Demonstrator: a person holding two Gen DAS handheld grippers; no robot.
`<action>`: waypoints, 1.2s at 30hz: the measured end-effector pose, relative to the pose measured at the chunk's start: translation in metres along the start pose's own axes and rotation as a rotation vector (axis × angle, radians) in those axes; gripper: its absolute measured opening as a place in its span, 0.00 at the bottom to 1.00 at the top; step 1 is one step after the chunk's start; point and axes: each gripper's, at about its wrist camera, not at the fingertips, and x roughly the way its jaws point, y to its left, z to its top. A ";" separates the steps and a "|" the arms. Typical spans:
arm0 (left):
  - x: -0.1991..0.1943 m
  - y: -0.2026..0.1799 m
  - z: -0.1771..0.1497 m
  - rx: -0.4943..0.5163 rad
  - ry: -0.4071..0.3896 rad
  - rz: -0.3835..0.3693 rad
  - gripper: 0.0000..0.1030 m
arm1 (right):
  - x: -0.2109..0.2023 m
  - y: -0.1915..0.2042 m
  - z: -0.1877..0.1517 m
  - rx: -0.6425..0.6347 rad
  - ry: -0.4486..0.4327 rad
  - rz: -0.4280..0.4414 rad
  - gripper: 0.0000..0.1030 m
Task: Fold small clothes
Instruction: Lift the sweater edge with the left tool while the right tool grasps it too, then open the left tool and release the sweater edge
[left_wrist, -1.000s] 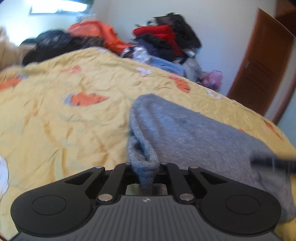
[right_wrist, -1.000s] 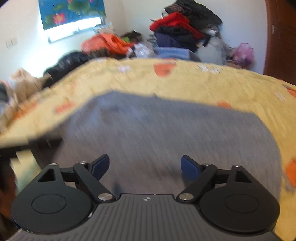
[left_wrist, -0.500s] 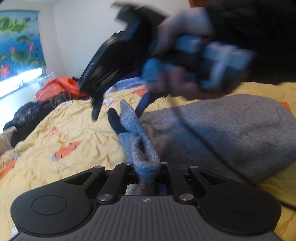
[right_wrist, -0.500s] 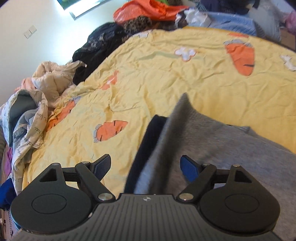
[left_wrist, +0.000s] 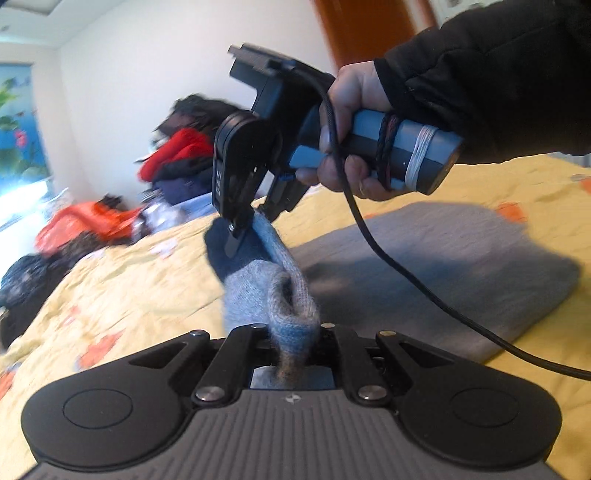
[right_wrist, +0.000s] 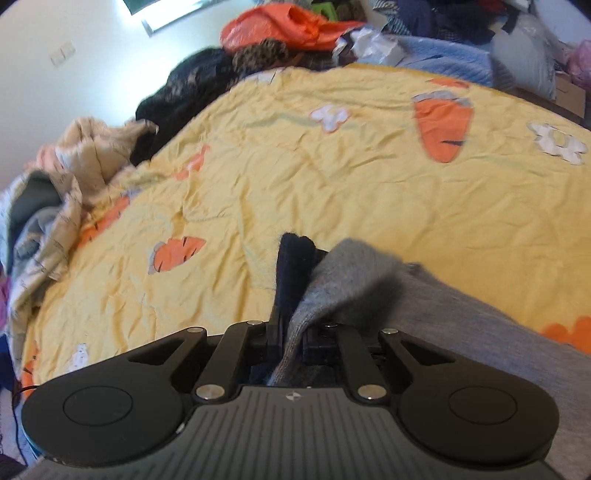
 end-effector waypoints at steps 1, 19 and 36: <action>0.001 -0.008 0.005 0.013 -0.012 -0.018 0.05 | -0.013 -0.010 -0.003 0.003 -0.017 -0.002 0.17; 0.061 -0.156 0.038 0.158 0.067 -0.374 0.06 | -0.111 -0.177 -0.130 0.236 -0.154 -0.156 0.17; 0.023 -0.047 0.020 0.008 -0.043 -0.289 0.74 | -0.122 -0.211 -0.130 0.452 -0.249 0.025 0.66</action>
